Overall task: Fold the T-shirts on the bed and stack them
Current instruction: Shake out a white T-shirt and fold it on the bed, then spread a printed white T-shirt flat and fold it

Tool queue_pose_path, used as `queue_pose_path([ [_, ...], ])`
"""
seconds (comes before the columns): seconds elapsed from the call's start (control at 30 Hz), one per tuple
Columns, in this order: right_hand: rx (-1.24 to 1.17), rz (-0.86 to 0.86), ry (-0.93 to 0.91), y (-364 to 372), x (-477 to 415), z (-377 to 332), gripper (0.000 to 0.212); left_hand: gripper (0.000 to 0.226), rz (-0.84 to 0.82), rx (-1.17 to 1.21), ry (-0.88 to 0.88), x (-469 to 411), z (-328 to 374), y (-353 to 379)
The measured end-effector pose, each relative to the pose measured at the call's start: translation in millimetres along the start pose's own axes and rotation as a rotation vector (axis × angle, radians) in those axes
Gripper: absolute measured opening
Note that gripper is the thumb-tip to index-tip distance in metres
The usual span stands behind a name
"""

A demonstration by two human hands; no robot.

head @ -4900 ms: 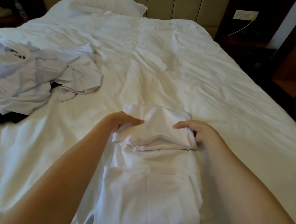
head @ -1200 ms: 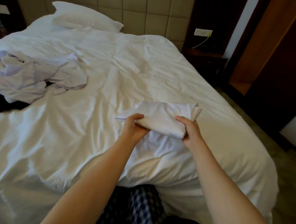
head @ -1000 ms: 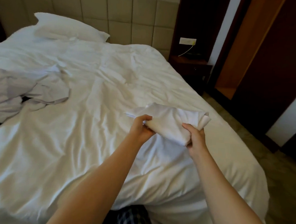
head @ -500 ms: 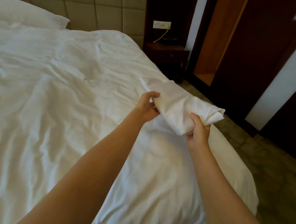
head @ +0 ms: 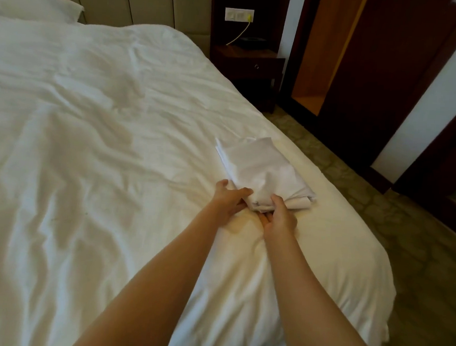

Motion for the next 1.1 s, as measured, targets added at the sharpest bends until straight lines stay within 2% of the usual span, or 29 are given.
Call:
queue_pose_path([
  [0.07,0.217,0.119,-0.016,-5.8,10.4,-1.3,0.021,0.085,0.004,-0.068,-0.029,10.1,3.2,-2.4],
  [0.13,0.509,0.213,-0.062,-6.1,24.0,-6.8,0.025,0.085,0.02,-0.156,-0.048,26.3,13.0,-9.7],
  [0.23,0.796,0.204,-0.076,7.3,43.2,-8.4,0.027,0.077,0.041,-0.321,-0.053,54.4,28.8,-23.2],
  [0.43,1.255,-0.133,-0.117,78.1,75.0,-4.1,0.035,0.064,0.169,-0.776,-0.03,114.4,71.0,-63.8],
  [0.63,1.819,-0.436,-0.258,158.0,114.8,13.1,0.044,0.061,0.281,-1.124,-0.034,174.9,114.2,-103.4],
  [0.87,2.014,-0.601,-0.383,227.0,156.1,45.9,0.047,0.06,0.472,-1.357,-0.107,241.5,140.8,-167.7],
  [1.1,2.085,-0.811,-0.408,283.4,191.7,112.8,0.047,0.057,0.623,-1.413,-0.228,300.3,137.1,-245.9],
])
Point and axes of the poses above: each hand's wrist, its own x-axis away from the middle knuckle, its own y-axis out of the palm, z = x × y, the point moved 8 cm from there along -x, towards the middle knuckle, and after that the axes turned 15 degrees about -z, right-handed, at the moved point
